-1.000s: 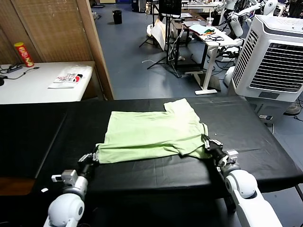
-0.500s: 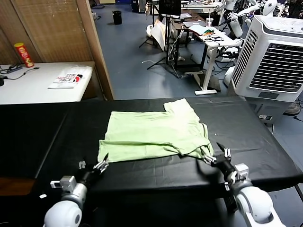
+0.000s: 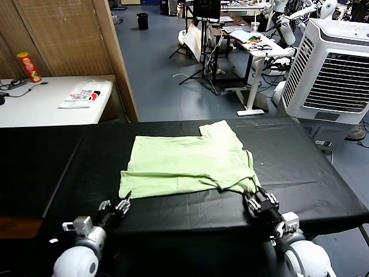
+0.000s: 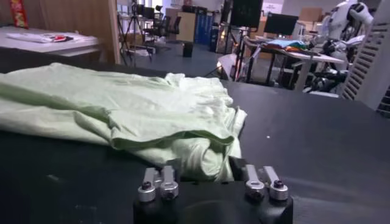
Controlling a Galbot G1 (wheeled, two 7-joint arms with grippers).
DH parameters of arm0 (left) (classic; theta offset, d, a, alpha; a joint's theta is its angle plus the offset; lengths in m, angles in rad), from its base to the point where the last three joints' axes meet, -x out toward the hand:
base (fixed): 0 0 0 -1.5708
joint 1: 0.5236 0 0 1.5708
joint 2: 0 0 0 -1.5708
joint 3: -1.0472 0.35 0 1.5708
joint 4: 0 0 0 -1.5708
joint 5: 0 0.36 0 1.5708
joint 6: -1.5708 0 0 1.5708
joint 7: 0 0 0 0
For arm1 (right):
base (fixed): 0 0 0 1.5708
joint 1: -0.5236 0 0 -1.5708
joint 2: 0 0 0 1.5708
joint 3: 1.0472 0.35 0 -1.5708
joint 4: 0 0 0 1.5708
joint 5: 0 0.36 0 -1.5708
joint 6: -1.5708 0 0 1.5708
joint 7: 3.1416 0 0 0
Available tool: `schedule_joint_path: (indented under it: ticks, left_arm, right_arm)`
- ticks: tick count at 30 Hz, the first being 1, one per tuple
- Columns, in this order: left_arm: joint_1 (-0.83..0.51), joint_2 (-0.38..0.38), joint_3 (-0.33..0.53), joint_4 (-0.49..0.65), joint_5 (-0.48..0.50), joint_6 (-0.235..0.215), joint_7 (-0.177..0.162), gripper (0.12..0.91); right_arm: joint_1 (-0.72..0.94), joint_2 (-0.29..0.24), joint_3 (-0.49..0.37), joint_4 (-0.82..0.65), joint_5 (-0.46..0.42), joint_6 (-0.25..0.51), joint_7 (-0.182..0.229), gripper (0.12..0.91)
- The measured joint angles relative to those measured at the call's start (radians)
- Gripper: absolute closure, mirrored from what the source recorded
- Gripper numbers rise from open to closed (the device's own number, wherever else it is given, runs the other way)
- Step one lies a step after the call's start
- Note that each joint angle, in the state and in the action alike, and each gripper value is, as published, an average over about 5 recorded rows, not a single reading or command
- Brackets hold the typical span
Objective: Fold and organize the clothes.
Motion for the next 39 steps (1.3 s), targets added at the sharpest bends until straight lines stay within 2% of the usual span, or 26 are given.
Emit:
schedule_joint_path:
  ticks: [3, 6, 11, 17, 22, 29, 32, 35, 37, 39]
  left_arm:
    - [-0.001, 0.01, 0.002, -0.002, -0.016, 0.011, -0.001, 0.855]
    - [0.0, 0.022, 0.002, -0.006, -0.008, 0.022, -0.007, 0.902]
    - [0.016, 0.047, -0.008, -0.028, 0.048, 0.034, -0.018, 0.903]
    - [0.069, 0.095, -0.031, -0.088, 0.084, 0.068, -0.049, 0.903]
    - [0.146, 0.12, -0.052, -0.162, 0.097, 0.093, -0.051, 0.903]
    - [0.291, 0.119, -0.082, -0.255, 0.119, 0.097, -0.051, 0.903]
    - [0.336, 0.114, -0.094, -0.276, 0.12, 0.102, -0.054, 0.903]
    - [0.368, 0.109, -0.101, -0.297, 0.12, 0.116, -0.058, 0.891]
    - [0.385, 0.104, -0.105, -0.313, 0.12, 0.128, -0.066, 0.835]
    - [0.399, 0.099, -0.111, -0.33, 0.116, 0.145, -0.08, 0.73]
  right_arm:
    - [-0.004, -0.007, 0.003, 0.009, 0.006, -0.015, 0.004, 0.883]
    - [-0.016, -0.015, 0.01, 0.025, 0.009, -0.034, 0.009, 0.89]
    - [-0.053, -0.034, 0.031, 0.069, 0.026, -0.077, 0.016, 0.891]
    - [-0.125, -0.063, 0.065, 0.127, 0.047, -0.1, -0.006, 0.892]
    - [-0.184, -0.073, 0.077, 0.166, 0.046, -0.103, -0.004, 0.891]
    - [-0.251, -0.065, 0.086, 0.216, 0.04, -0.104, 0.012, 0.875]
    - [-0.271, -0.056, 0.085, 0.232, 0.028, -0.107, 0.014, 0.762]
    - [-0.291, -0.049, 0.085, 0.251, 0.015, -0.108, 0.012, 0.604]
    - [-0.307, -0.044, 0.088, 0.27, 0.01, -0.11, 0.012, 0.487]
    - [-0.325, -0.037, 0.096, 0.294, 0.006, -0.112, 0.014, 0.373]
